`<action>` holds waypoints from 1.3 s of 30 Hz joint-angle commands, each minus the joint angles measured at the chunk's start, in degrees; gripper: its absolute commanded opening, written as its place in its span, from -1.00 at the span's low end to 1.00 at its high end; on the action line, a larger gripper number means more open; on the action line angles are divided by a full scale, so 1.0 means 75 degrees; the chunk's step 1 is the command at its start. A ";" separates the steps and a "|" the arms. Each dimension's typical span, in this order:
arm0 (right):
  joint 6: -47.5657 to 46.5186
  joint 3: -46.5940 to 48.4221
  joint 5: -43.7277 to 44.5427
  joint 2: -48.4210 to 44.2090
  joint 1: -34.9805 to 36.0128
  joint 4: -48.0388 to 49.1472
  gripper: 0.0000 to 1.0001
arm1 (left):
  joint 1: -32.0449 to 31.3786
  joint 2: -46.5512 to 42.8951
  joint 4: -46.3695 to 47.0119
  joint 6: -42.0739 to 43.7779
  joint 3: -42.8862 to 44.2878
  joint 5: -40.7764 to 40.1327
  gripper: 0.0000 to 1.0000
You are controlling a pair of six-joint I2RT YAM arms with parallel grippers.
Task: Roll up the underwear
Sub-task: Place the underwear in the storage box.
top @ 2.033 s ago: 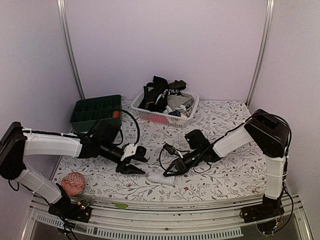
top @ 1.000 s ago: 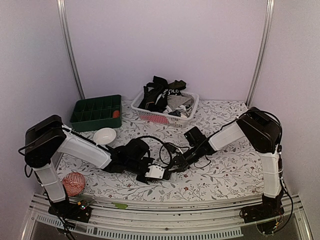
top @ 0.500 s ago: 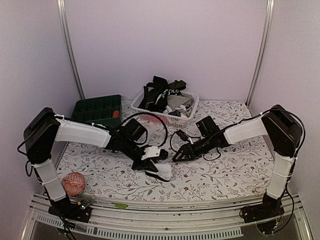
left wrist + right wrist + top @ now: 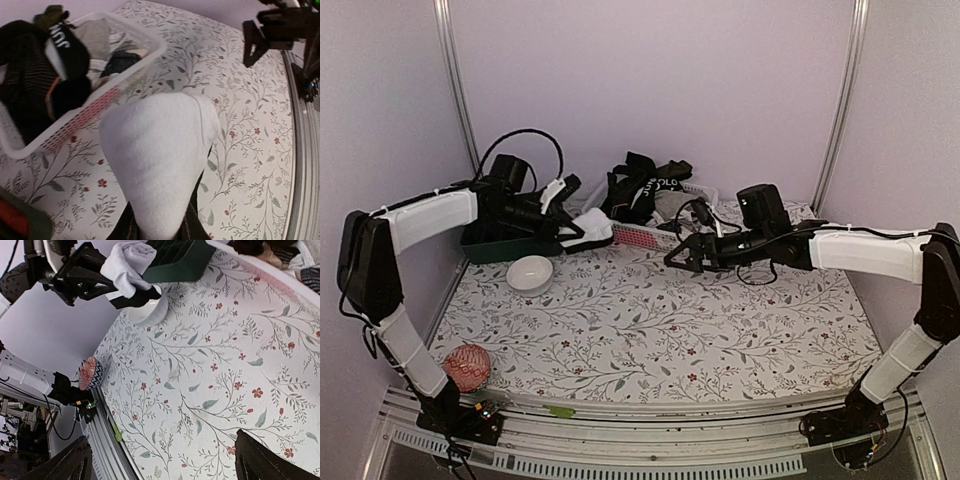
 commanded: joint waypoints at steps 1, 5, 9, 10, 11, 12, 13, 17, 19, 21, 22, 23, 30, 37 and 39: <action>0.0840 0.0595 0.0542 -0.0576 -0.0023 -0.0171 0.98 | 0.1518 0.0064 -0.0552 -0.0690 0.0913 -0.0353 -1.00; 0.1673 0.0793 0.0873 -0.0885 -0.0016 0.0368 0.98 | 0.2872 0.0657 -0.0729 -0.1313 0.1802 -0.0765 -1.00; 0.2490 0.0659 0.1273 -0.1055 -0.0028 0.0987 0.98 | 0.3619 0.1191 -0.0639 -0.1627 0.2311 -0.1203 -1.00; 0.2550 0.0630 0.1373 -0.1091 -0.0026 0.1147 0.98 | 0.3660 0.1319 -0.0572 -0.1706 0.2395 -0.1462 -1.00; 0.2595 0.0600 0.1492 -0.1141 -0.0028 0.1283 0.98 | 0.3672 0.1420 -0.0452 -0.1849 0.2426 -0.1693 -1.00; 0.2629 0.0593 0.1575 -0.1165 -0.0031 0.1417 0.98 | 0.3680 0.1492 -0.0276 -0.2169 0.2424 -0.1911 -1.00; 0.2661 0.0603 0.1677 -0.1217 -0.0033 0.1551 0.98 | 0.3675 0.1541 -0.0058 -0.2499 0.2396 -0.2274 -1.00; 0.2942 0.0610 0.2139 -0.1396 -0.0044 0.2392 0.98 | 0.3697 0.1606 0.0638 -0.3538 0.2179 -0.3261 -1.00; 0.3205 0.0723 0.2236 -0.1395 -0.0105 0.2654 0.98 | 0.3709 0.1572 0.0889 -0.3833 0.1956 -0.3440 -1.00; 0.3499 0.0967 0.2179 -0.1303 -0.0212 0.2643 0.98 | 0.3608 0.1544 0.0982 -0.3882 0.1761 -0.3808 -1.00; 0.3646 0.1019 0.2116 -0.1261 -0.0274 0.2641 0.98 | 0.3505 0.1520 0.1053 -0.3839 0.1651 -0.4058 -1.00; 0.3872 0.1025 0.2097 -0.1216 -0.0327 0.2621 0.98 | 0.3398 0.1489 0.1133 -0.3790 0.1535 -0.4357 -1.00; 0.5273 0.1744 0.2260 -0.0841 -0.0443 0.2532 0.98 | 0.2799 0.1222 0.1809 -0.3689 0.0874 -0.5533 -1.00; 0.5887 0.2072 0.1946 -0.0277 -0.0446 0.2972 0.98 | 0.2355 0.1234 0.1917 -0.3651 0.0786 -0.6285 -1.00; 0.5951 0.1875 0.1917 -0.0310 -0.0437 0.3339 0.98 | 0.2206 0.1398 0.1711 -0.3714 0.1001 -0.6682 -1.00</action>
